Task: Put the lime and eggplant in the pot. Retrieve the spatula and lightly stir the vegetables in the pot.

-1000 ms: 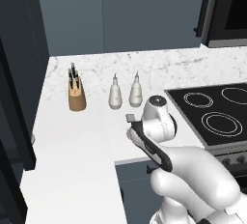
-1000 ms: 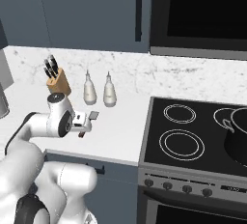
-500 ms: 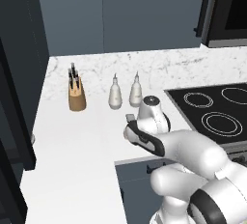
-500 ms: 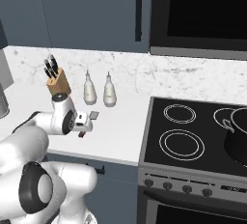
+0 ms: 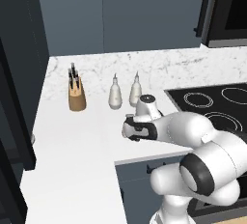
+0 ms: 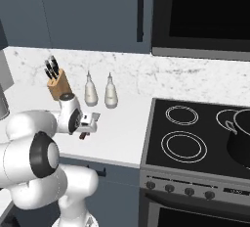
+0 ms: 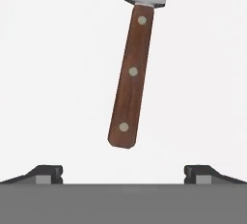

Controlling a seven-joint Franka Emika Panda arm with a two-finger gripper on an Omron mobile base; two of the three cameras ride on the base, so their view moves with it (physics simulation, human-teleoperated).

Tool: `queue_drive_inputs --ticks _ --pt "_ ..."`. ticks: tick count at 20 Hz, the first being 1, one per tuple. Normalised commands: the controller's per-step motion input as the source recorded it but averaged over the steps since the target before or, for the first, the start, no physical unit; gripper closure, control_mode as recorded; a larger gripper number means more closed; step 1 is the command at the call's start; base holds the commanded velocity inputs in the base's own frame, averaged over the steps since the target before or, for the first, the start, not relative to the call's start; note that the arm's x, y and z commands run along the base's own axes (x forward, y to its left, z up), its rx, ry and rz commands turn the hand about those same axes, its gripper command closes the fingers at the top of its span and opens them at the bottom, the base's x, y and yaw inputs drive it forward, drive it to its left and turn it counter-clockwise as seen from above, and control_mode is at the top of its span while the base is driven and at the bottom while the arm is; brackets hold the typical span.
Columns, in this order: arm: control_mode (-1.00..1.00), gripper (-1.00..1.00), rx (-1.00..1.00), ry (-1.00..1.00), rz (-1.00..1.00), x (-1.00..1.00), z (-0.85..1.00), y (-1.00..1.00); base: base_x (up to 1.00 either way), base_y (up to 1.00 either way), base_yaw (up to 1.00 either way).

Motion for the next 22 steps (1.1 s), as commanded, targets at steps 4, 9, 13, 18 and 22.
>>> queue_drive_inputs --ticks 4,9,13,18,22 --pt "-1.0 -1.0 0.0 0.04 0.0 0.24 -0.29 0.0 0.0 0.0 0.0" --pt "-1.0 -1.0 0.0 0.0 0.0 0.08 -0.27 0.0 0.0 0.0 0.0" --pt "-1.0 -1.0 0.0 0.0 0.0 0.03 -0.21 0.0 0.0 0.0 0.0" --pt "-1.0 -1.0 0.0 0.0 0.0 0.0 -0.21 0.0 0.0 0.0 0.0" --pt "-1.0 -1.0 0.0 0.0 0.0 0.08 -0.14 0.0 0.0 0.0 0.0"
